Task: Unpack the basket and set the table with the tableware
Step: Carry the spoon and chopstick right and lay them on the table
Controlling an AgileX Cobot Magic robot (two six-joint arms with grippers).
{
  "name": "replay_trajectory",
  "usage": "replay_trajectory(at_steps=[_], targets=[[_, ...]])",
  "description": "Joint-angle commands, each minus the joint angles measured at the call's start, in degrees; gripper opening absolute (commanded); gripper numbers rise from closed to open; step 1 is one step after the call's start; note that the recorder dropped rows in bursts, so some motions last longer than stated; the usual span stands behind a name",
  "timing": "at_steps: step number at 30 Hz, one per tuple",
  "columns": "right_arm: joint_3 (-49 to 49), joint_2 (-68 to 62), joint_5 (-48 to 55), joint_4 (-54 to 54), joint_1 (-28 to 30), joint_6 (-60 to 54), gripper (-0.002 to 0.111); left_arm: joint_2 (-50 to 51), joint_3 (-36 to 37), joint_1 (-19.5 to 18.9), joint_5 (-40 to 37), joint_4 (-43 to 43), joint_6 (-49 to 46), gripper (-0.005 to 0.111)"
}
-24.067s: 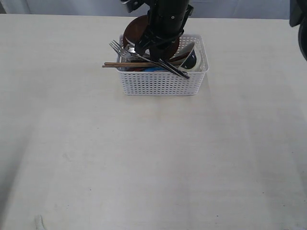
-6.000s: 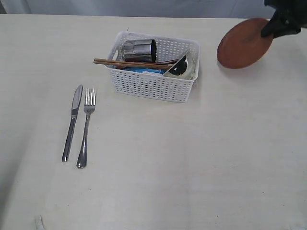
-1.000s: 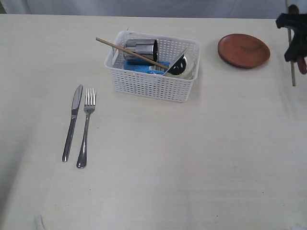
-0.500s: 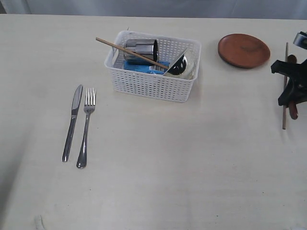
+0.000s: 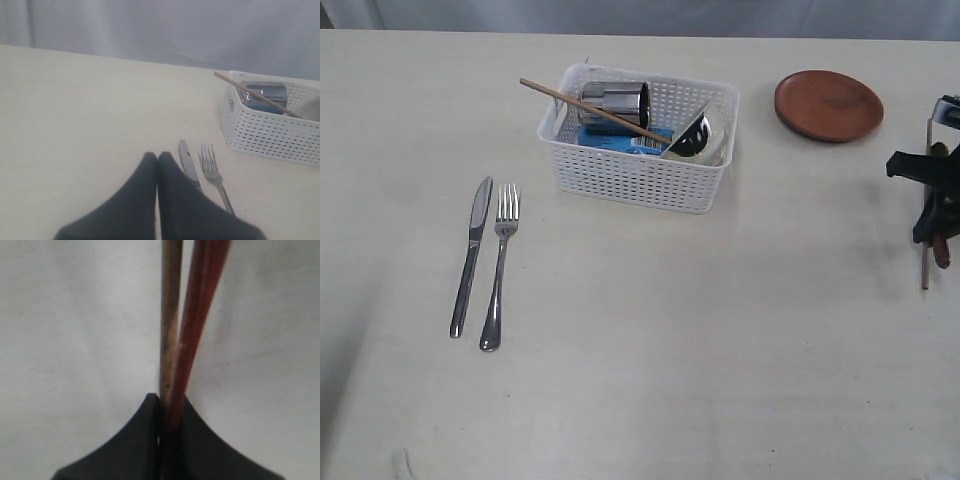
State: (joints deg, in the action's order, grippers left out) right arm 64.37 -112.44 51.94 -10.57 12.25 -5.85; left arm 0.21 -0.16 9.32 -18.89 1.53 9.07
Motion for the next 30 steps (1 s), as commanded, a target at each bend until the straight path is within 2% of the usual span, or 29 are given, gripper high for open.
replay_trajectory(at_steps=[1,5,11,16,19,21,22,23,24,27,28,30], targets=[[0.21,-1.83,-1.34,0.99,0.29,0.75,0.006,-0.21,0.16,-0.06,0.63,0.24,-0.03,0.000],[0.21,-2.61,-2.28,0.35,0.29,0.75,0.037,-0.21,0.16,-0.06,0.63,0.24,-0.03,0.000],[1.32,-2.48,-1.68,0.35,0.29,0.75,0.038,-0.21,0.16,-0.06,0.63,0.24,-0.03,0.000],[10.13,0.33,8.47,0.18,0.29,2.22,0.038,-0.21,0.16,-0.06,0.63,0.24,-0.03,0.000],[14.51,4.02,9.82,-7.23,-0.23,-1.13,0.038,-0.21,0.16,-0.06,0.63,0.24,-0.03,0.000],[18.16,7.11,9.82,-17.46,-2.52,-11.42,0.038,-0.21,0.16,-0.06,0.63,0.24,-0.03,0.000],[20.71,8.22,10.57,-24.57,-5.75,-19.16,0.038,-0.21,0.16,-0.06,0.63,0.24,-0.03,0.000],[22.26,8.48,11.25,-27.98,-7.91,-22.80,0.038,-0.21,0.16,-0.06,0.63,0.24,-0.03,0.000],[25.19,8.60,11.89,-30.93,-12.66,-25.29,0.038,-0.21,0.16,-0.06,0.63,0.24,-0.03,0.000],[30.29,6.91,11.06,-26.29,-21.84,-24.69,0.038,-0.21,0.16,-0.06,0.63,0.24,-0.03,0.000],[34.13,4.56,10.92,-21.11,-27.16,-22.27,0.038,-0.21,0.16,-0.06,0.63,0.24,-0.03,0.000],[37.61,1.90,10.92,-16.09,-32.26,-20.36,0.038,-0.21,0.16,-0.06,0.63,0.24,-0.03,0.000]])
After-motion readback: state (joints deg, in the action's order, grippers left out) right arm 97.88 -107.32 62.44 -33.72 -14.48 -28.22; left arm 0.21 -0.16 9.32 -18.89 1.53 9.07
